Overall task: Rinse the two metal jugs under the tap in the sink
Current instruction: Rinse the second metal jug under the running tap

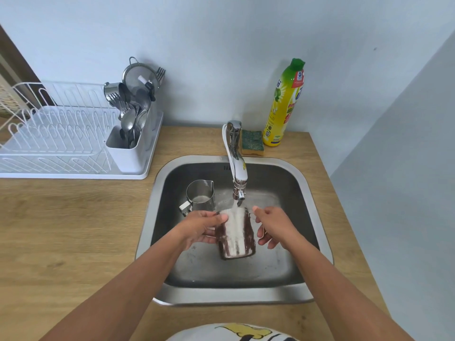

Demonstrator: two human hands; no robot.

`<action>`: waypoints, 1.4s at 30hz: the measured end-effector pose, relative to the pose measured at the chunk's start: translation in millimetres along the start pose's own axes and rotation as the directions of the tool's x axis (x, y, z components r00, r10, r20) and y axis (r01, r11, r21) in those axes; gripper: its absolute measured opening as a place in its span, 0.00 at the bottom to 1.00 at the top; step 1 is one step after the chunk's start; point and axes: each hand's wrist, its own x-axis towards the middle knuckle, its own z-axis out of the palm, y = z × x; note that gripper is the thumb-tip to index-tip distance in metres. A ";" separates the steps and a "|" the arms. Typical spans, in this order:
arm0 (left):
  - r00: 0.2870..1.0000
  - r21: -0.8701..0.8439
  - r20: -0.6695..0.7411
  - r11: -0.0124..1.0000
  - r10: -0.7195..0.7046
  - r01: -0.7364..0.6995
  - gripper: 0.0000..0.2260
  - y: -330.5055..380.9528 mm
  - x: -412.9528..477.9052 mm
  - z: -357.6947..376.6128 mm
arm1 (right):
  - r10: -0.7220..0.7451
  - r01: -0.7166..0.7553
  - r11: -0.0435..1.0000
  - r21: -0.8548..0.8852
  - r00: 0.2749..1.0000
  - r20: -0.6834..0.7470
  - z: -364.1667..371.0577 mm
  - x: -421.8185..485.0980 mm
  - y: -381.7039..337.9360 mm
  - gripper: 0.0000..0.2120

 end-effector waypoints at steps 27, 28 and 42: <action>0.841 0.358 -0.212 0.840 0.498 -0.407 0.30 21.8 -11.2 28.9 | -0.278 0.321 0.930 0.176 0.932 -0.233 -7.4 -10.6 4.2 0.07; 0.824 0.384 -0.226 0.825 0.519 -0.415 0.31 22.6 -13.0 27.2 | -0.281 0.329 0.922 0.202 0.931 -0.234 -4.5 -8.0 3.5 0.08; 0.659 0.772 -0.287 0.575 0.695 -0.271 0.32 30.3 -41.4 5.2 | -0.293 0.283 0.835 0.471 0.955 -0.055 25.3 18.6 -2.4 0.07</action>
